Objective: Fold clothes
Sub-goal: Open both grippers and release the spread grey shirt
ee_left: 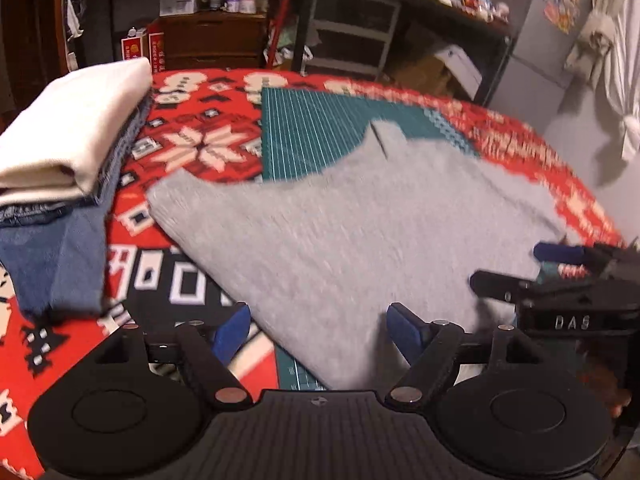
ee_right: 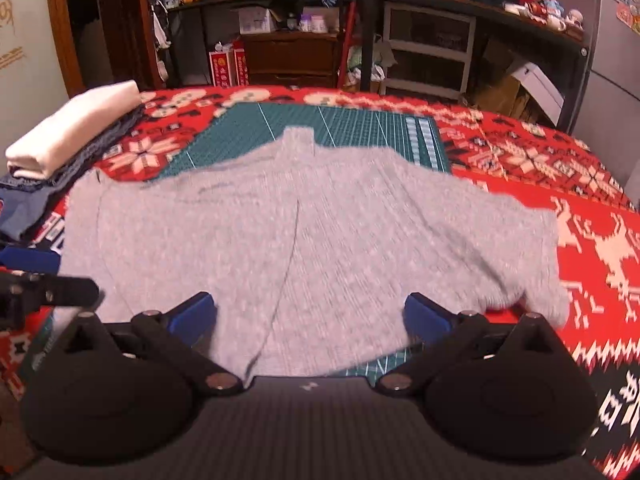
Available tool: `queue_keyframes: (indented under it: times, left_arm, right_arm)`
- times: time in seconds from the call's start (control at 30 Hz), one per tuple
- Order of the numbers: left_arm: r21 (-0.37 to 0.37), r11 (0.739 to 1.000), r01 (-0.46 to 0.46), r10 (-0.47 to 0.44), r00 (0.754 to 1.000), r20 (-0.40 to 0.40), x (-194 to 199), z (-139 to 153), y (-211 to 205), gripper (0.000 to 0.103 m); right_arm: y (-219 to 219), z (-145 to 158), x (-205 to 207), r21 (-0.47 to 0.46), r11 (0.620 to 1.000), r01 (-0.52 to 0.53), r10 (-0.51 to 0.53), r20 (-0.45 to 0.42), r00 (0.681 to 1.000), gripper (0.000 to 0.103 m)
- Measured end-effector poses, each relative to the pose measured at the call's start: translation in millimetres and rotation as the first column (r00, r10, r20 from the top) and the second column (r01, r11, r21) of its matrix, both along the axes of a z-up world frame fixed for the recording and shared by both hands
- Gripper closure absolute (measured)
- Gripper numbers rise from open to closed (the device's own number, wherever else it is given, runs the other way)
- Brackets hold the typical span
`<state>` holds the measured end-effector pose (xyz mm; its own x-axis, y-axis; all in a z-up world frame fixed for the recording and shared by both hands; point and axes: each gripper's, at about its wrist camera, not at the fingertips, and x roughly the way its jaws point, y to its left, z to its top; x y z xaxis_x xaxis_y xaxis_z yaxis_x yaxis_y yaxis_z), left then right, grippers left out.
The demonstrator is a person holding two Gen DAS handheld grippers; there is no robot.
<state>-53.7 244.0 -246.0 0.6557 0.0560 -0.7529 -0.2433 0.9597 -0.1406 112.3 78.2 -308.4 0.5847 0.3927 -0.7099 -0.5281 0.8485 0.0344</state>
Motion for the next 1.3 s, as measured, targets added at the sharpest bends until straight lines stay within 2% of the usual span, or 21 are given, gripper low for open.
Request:
queue_keyframes:
  times: [0.1, 0.17, 0.27, 0.43, 0.6, 0.83, 0.97, 1.17, 1.3]
  left_arm:
    - [0.058, 0.998, -0.003, 0.003, 1.000, -0.005, -1, -7, -9, 0.018]
    - [0.065, 0.998, -0.021, 0.021, 1.000, 0.000, -2, -10, -10, 0.010]
    - [0.076, 0.997, 0.002, -0.003, 1.000, 0.004, 0, -13, -13, 0.000]
    - [0.097, 0.995, -0.012, 0.009, 0.999, 0.034, -2, -17, -18, 0.000]
    - [0.103, 0.995, -0.004, -0.001, 0.999, 0.048, -3, -18, -18, 0.000]
    - [0.112, 0.994, -0.010, 0.001, 0.997, 0.075, -7, -20, -20, 0.000]
    - [0.118, 0.993, -0.013, 0.003, 0.996, 0.090, -9, -21, -22, 0.000]
    - [0.090, 0.995, -0.042, 0.041, 0.999, 0.012, 1, -12, -20, 0.001]
    - [0.037, 0.997, -0.074, 0.074, 0.997, 0.018, 3, 1, -22, 0.002]
  right_arm:
    - [-1, -5, -5, -0.010, 1.000, -0.005, 0.006, 0.027, 1.000, 0.000]
    - [-1, -7, -7, -0.011, 1.000, 0.001, -0.001, 0.037, 0.999, 0.000]
    - [0, -7, -9, -0.016, 1.000, 0.011, -0.010, 0.037, 0.999, 0.000]
    - [-2, -8, -12, -0.010, 1.000, 0.023, -0.023, 0.055, 0.998, 0.000]
    - [-6, -14, -22, 0.027, 0.999, 0.039, -0.042, 0.112, 0.993, 0.000]
    - [-4, -17, -29, 0.037, 0.995, 0.096, -0.100, 0.128, 0.987, 0.000]
    - [-7, -19, -31, 0.046, 0.995, 0.092, -0.098, 0.141, 0.985, 0.000]
    - [-12, -8, -23, 0.021, 0.999, 0.031, -0.033, 0.117, 0.993, 0.000]
    - [-35, 6, -15, 0.063, 0.996, 0.060, -0.066, 0.110, 0.992, 0.001]
